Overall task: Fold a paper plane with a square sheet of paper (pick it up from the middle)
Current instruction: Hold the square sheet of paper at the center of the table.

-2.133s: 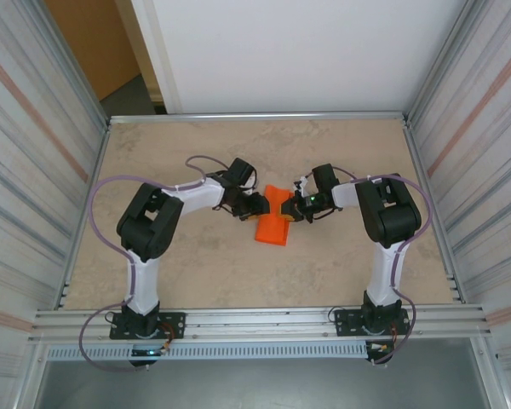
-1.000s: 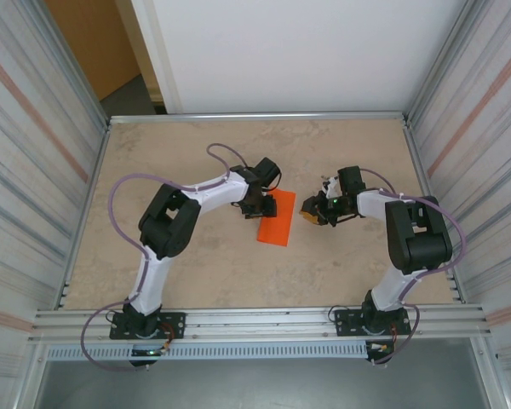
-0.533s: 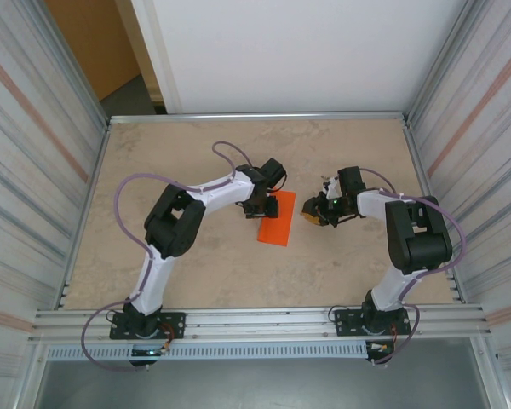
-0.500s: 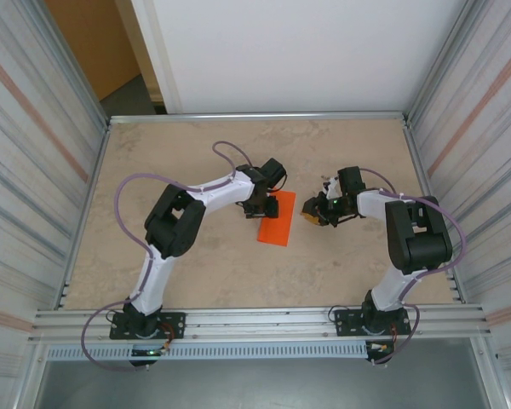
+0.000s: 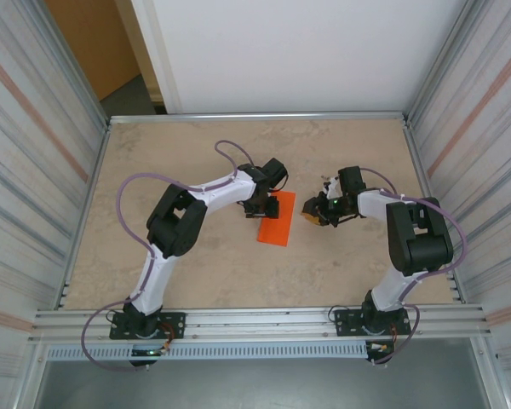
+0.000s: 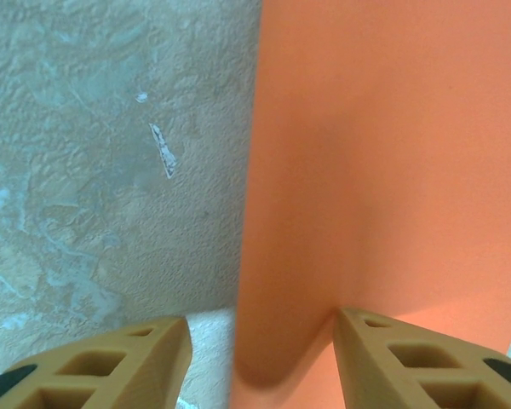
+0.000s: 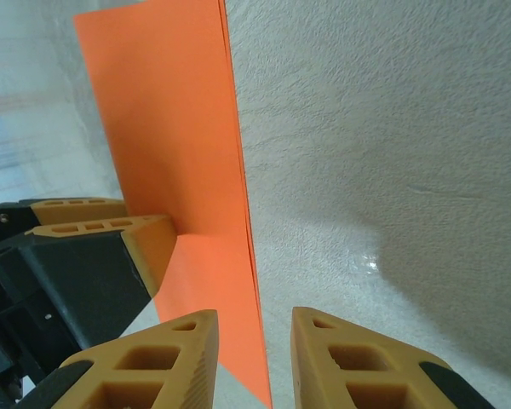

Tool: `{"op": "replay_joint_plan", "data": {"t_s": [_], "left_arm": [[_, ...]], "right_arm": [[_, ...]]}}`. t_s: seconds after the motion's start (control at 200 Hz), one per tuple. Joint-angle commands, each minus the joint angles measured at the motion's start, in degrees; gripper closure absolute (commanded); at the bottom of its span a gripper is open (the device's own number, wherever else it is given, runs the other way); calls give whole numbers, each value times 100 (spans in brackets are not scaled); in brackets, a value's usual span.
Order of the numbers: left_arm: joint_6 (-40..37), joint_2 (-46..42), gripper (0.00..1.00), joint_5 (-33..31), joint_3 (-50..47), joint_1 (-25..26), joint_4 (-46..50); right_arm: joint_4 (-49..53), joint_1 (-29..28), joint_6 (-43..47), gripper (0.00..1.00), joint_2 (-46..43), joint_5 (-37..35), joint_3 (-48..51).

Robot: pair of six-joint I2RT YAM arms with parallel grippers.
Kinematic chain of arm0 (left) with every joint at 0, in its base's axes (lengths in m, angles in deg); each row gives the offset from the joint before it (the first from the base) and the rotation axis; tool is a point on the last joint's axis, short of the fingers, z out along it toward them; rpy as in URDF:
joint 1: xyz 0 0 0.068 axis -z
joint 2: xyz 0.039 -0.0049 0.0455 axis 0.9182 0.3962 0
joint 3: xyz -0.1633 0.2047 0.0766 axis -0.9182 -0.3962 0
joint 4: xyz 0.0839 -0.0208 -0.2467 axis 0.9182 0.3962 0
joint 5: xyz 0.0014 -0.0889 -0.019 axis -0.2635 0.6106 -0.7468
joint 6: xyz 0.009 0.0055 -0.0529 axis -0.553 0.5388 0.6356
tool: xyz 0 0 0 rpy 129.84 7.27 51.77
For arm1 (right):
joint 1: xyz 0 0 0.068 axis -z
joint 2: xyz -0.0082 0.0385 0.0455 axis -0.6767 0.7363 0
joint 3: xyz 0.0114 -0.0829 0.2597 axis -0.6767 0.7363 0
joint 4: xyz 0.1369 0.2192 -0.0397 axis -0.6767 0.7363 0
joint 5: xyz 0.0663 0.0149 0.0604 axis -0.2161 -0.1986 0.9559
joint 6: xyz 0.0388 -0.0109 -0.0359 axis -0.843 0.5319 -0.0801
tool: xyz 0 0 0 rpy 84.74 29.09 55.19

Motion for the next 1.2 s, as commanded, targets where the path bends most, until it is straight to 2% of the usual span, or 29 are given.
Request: {"op": "replay_joint_plan", "data": {"t_s": [0.0, 0.316, 0.677, 0.882, 1.193], "left_arm": [[-85, 1177, 49, 452, -505, 157, -246], [-108, 1273, 49, 483, -471, 158, -241], [-140, 1325, 49, 543, -441, 161, -247], [-167, 1343, 49, 581, -453, 156, -277], [-178, 1290, 49, 588, -493, 157, -290]], "right_arm": [[108, -15, 181, 73, -198, 10, -60], [-226, -349, 30, 78, -12, 423, -215], [-314, -756, -179, 91, 792, 231, -766], [-269, -826, -166, 92, 1049, 228, -917], [177, -833, 21, 93, 1409, -310, -876]]}}
